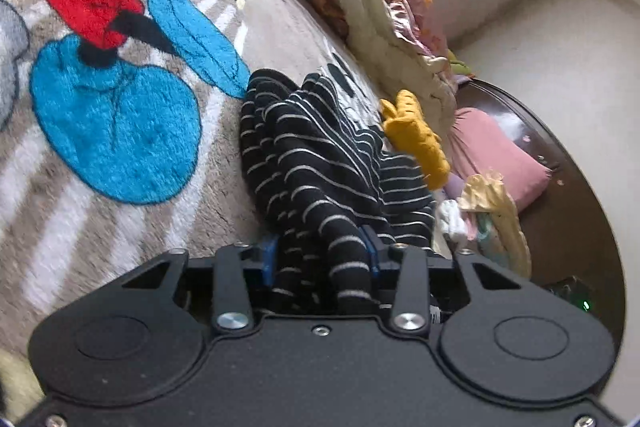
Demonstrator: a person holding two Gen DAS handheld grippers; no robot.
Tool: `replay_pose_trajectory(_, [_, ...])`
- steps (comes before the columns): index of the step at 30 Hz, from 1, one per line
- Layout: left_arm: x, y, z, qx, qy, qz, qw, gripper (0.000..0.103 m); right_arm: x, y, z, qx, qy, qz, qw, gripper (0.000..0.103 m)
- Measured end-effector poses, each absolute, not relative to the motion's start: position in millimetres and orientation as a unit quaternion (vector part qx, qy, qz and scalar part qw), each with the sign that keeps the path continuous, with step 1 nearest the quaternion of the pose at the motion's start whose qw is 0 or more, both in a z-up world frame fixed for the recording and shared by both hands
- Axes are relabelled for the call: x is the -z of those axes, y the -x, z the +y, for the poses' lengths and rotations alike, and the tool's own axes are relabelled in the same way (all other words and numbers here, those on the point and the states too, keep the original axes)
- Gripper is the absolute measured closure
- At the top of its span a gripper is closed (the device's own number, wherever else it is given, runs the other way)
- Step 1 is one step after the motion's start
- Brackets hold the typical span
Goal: Fold clothes
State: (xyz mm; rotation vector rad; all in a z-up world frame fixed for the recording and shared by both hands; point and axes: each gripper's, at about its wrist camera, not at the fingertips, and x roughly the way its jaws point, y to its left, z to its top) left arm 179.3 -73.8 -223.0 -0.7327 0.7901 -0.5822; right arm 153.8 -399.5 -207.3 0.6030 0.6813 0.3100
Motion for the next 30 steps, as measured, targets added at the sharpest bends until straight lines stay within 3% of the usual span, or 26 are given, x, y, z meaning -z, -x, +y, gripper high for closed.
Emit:
replay_pose_trajectory(2, [217,-180,-76,0.277,0.362,0.374,0.808,0.072,212,-151,-406,-0.155,-0.324,0.317,0.878,0.071])
replay_pose_trajectory(8, [172,-220,-112,0.344,0.361,0.368,0.785,0.072,187,-143,-441,-0.157,-0.391,0.258,0.87,0.073])
replay_pose_trajectory(23, [72,-448,-326,0.524,0.349,0.291,0.721,0.073,65,-272,-630,-0.032,-0.332,0.071,0.94,0.073])
replay_pose_trajectory(26, [71,-475,-353,0.538,0.332,0.269,0.726,0.073,68,-302,-652,0.011,-0.352,0.047,0.935,0.073])
replay_pose_trajectory(30, [121,-513,-383,0.494,0.311,0.331,0.742,0.07,116,-347,-669,0.073,-0.368,0.09,0.923,0.069])
